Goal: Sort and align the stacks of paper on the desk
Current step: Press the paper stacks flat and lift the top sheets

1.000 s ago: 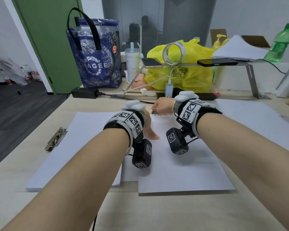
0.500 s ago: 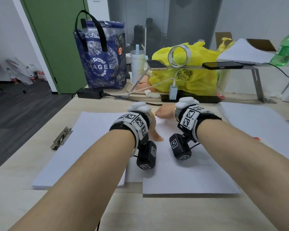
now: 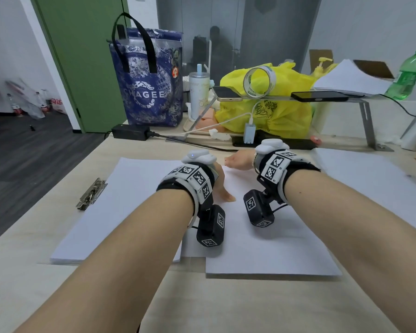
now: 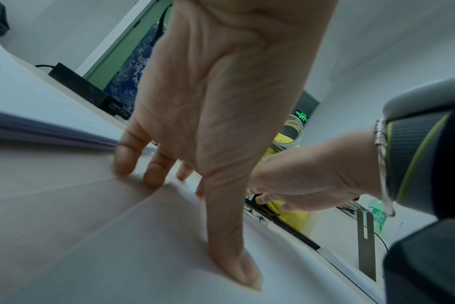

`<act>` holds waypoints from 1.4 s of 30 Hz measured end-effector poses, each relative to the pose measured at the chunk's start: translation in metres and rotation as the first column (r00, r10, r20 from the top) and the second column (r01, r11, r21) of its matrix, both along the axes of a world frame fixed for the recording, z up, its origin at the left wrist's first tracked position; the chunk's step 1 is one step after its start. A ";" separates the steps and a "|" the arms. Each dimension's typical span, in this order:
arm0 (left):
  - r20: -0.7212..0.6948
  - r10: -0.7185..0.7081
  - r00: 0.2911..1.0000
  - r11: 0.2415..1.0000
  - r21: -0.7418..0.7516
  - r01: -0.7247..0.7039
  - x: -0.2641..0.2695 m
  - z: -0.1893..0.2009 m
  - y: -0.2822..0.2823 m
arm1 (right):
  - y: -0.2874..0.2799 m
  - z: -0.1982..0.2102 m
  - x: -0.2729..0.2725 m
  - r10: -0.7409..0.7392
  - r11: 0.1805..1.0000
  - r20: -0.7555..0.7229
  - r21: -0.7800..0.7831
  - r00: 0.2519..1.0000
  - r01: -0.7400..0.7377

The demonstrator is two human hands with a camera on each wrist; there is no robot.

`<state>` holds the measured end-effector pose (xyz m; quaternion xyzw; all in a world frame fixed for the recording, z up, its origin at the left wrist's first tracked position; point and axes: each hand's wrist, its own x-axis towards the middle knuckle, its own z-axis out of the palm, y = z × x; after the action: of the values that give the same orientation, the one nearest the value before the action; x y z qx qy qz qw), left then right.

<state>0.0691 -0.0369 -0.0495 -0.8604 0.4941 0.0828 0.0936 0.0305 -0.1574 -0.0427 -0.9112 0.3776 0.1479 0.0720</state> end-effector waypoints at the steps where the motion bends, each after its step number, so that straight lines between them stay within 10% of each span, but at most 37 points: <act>1: -0.014 0.007 1.000 1.000 -0.001 -0.007 -0.001 0.000 0.001 | 0.005 0.003 -0.002 0.002 1.000 -0.007 -0.006 1.000 -0.002; 14: -0.159 0.069 0.985 0.991 -0.099 -0.086 0.000 0.027 0.029 | 0.060 0.031 -0.058 0.176 0.981 -0.005 -0.079 0.984 -0.176; 22: -0.118 0.352 0.929 0.888 -0.270 -0.371 0.037 0.029 0.076 | 0.109 0.038 -0.097 0.255 0.965 -0.085 -0.045 0.963 -0.259; 30: -0.141 0.523 0.840 0.850 0.011 -0.527 0.066 0.023 0.125 | 0.163 0.026 -0.109 0.358 0.931 -0.063 0.094 0.931 -0.352; 42: -0.187 0.605 0.774 0.783 -0.038 -0.621 0.081 0.004 0.148 | 0.173 0.002 -0.108 0.362 0.932 -0.145 0.088 0.921 -0.352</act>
<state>0.1501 0.1112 -0.0457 -0.9680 0.1959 0.1551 -0.0216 -0.0776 0.0151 -0.0405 -0.9475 0.2051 0.2417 0.0411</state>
